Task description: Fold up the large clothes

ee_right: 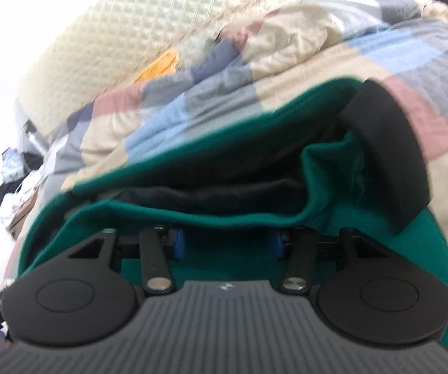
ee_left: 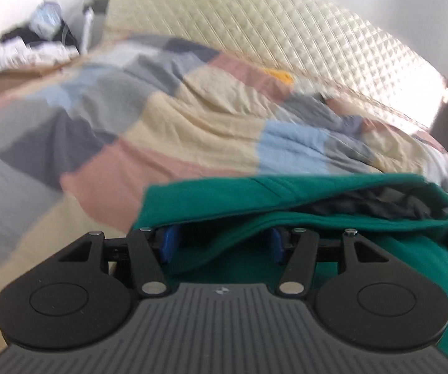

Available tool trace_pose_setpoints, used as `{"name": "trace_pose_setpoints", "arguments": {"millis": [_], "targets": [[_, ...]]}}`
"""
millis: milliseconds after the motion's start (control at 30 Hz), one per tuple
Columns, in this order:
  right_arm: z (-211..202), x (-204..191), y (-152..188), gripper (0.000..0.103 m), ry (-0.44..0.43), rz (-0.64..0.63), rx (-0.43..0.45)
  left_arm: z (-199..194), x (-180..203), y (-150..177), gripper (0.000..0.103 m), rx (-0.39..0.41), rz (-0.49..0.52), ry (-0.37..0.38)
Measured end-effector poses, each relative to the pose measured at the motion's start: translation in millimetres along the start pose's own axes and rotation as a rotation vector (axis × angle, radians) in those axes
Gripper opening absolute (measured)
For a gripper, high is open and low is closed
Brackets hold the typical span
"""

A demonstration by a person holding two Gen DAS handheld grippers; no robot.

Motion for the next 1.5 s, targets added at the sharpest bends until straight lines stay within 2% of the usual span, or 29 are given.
{"name": "trace_pose_setpoints", "arguments": {"millis": [133,267,367,567,700,800,933,1000,1133,1267,1367,1500], "targets": [[-6,1,-8,0.052,-0.027,0.023,0.088,-3,-13,-6,0.062,0.067,-0.068,0.042],[-26,-10,-13,0.053,-0.049,-0.019,0.199,-26,-10,-16,0.062,0.184,-0.051,0.042],[-38,-16,-15,0.054,-0.069,-0.032,0.218,-46,-17,-24,0.062,0.233,-0.095,0.035],[-49,-25,14,0.054,-0.073,-0.079,0.112,-63,-15,-17,0.062,0.176,-0.151,0.138],[-63,-39,37,0.054,-0.117,-0.133,0.065,-72,11,-8,0.062,0.138,-0.11,0.24],[-67,-53,51,0.054,-0.143,-0.201,0.033,-78,38,-3,0.062,0.118,-0.034,0.301],[-56,-60,71,0.054,-0.102,-0.292,-0.016,-71,72,14,0.062,0.047,0.108,0.288],[-50,-58,78,0.054,-0.093,-0.307,-0.022,-65,80,23,0.063,0.02,0.139,0.257],[-36,-54,86,0.054,-0.071,-0.317,-0.055,-48,85,32,0.065,-0.037,0.16,0.244],[-38,-51,90,0.054,-0.073,-0.32,-0.053,-51,84,33,0.065,-0.032,0.145,0.232],[-55,-46,84,0.054,-0.099,-0.258,-0.054,-68,77,32,0.065,-0.015,0.107,0.222],[-87,-29,79,0.053,-0.138,-0.12,-0.039,-99,61,35,0.066,-0.028,0.004,0.208]]}}
Point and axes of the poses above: each gripper's, at about its wrist camera, not at the fingertips, and z roughly the way its jaws point, x to its right, y to its underside, the point moved 3 cm from there along z, roughly the way its jaws point, and after that the axes turned 12 degrees about z, right-handed, at the moved point
